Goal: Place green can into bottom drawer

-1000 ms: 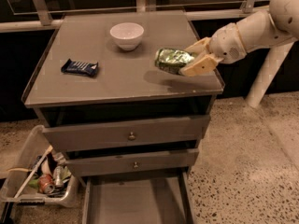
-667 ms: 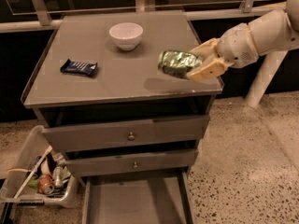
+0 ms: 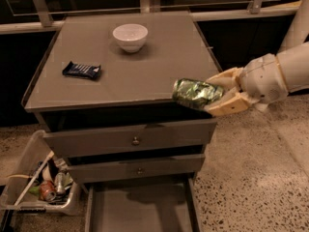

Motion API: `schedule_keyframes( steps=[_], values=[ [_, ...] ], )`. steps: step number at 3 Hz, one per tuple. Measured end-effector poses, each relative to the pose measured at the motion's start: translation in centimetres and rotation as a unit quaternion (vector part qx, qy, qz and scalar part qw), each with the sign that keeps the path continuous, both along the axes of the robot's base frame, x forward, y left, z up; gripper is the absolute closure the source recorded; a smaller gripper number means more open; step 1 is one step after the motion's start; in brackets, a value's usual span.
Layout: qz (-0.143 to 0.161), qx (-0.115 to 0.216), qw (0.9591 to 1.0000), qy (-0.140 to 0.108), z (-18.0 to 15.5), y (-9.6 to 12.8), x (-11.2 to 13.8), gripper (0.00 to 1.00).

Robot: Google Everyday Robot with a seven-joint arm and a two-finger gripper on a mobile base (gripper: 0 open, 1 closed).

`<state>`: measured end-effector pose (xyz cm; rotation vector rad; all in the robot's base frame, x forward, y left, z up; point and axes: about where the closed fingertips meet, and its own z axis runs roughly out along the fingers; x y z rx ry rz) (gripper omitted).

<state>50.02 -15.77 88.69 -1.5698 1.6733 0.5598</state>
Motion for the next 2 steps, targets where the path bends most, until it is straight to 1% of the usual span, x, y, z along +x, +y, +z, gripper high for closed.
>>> schedule_keyframes(
  steps=[1, 2],
  values=[
    [-0.016, -0.002, 0.9997, 0.016, -3.5, -1.0, -2.4, 1.0],
    [-0.04, -0.006, 0.9982, 0.045, -8.3, -2.2, -3.2, 1.0]
  ],
)
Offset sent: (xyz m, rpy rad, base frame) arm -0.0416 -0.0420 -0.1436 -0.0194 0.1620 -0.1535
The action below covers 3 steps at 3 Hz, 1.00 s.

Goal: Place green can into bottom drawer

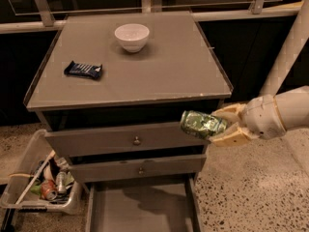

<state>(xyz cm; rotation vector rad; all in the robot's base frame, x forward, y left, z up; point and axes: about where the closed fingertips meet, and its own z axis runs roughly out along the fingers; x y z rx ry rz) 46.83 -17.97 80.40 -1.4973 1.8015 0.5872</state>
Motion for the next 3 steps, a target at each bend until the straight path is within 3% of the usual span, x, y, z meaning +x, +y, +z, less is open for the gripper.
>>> schedule_keyframes(
  steps=[1, 2, 3],
  values=[
    [-0.033, 0.0, 0.999, 0.03, -4.4, -1.4, 0.3, 1.0],
    [-0.033, 0.0, 0.999, 0.03, -4.4, -1.4, 0.3, 1.0],
    [-0.021, 0.006, 0.9981, 0.057, -7.6, 0.7, 0.0, 1.0]
  ],
)
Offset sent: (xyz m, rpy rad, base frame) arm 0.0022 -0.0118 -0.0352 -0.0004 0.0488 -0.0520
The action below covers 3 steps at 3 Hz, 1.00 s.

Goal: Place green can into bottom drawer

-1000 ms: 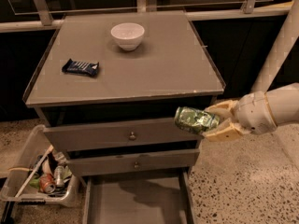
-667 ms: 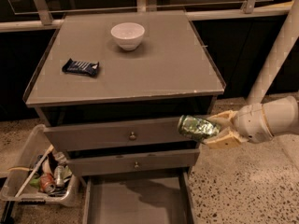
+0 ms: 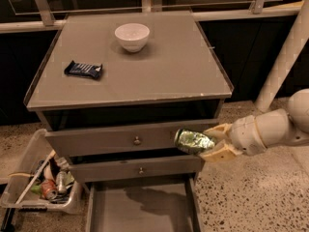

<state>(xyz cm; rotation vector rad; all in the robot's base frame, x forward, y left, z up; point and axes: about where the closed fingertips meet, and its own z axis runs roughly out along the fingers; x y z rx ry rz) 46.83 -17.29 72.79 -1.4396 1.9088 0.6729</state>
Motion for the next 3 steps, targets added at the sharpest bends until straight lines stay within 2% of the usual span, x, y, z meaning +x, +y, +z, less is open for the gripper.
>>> schedule_keyframes(
  steps=[1, 2, 3],
  values=[
    [0.007, 0.006, 0.9995, 0.03, -5.2, 3.2, -0.6, 1.0],
    [0.001, 0.009, 0.9995, 0.03, -10.4, 5.3, -1.1, 1.0],
    [-0.018, 0.013, 0.9997, 0.012, -15.3, 6.2, -0.6, 1.0]
  ],
)
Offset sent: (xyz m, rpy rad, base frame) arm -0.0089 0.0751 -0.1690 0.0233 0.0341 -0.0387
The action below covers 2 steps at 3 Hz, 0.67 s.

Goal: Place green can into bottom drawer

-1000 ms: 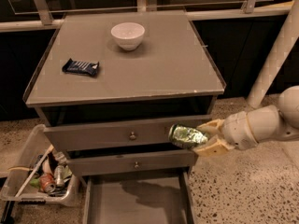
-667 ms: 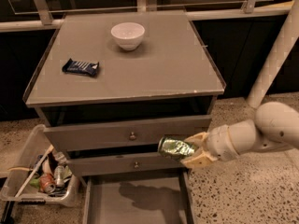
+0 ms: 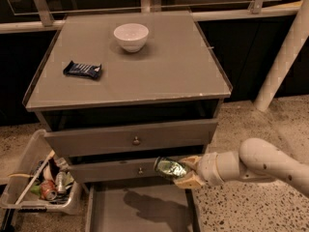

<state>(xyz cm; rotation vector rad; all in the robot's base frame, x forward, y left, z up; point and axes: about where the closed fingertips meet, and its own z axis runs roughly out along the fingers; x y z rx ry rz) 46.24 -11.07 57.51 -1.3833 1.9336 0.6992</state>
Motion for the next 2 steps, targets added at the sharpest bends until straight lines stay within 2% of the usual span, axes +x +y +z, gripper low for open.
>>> schedule_keyframes(
  steps=[1, 2],
  values=[
    [-0.033, 0.001, 0.9993, -0.016, -4.31, -0.28, 1.56, 1.0],
    [-0.031, 0.003, 0.9995, -0.01, -4.84, 0.05, 1.57, 1.0]
  ],
)
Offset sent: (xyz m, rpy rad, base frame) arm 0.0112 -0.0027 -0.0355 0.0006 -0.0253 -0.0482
